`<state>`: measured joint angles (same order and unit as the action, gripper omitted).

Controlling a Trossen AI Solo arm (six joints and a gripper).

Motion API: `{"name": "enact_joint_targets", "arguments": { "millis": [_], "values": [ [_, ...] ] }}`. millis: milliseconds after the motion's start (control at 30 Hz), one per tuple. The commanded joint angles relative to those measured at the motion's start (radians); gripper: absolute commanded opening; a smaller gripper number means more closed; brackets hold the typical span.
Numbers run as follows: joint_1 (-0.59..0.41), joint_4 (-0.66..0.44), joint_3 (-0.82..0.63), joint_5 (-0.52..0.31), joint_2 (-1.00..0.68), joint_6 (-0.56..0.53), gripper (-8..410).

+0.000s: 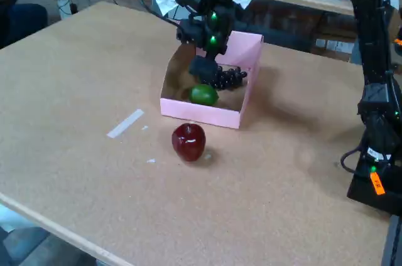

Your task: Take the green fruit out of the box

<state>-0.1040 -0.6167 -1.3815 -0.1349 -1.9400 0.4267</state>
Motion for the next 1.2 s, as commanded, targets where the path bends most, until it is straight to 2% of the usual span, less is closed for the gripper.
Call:
{"name": "enact_joint_targets", "arguments": {
  "millis": [0, 433, 900, 1167],
  "values": [
    [0.018, 0.018, 0.0, 0.003, -0.026, 0.024, 317],
    [0.023, 0.047, 0.0, -0.049, -0.152, -0.006, 317],
    [0.021, 0.15, 0.0, -0.047, -0.215, -0.033, 316],
    [0.021, 0.177, 0.0, -0.047, -0.28, -0.089, 316]
  ]
}}
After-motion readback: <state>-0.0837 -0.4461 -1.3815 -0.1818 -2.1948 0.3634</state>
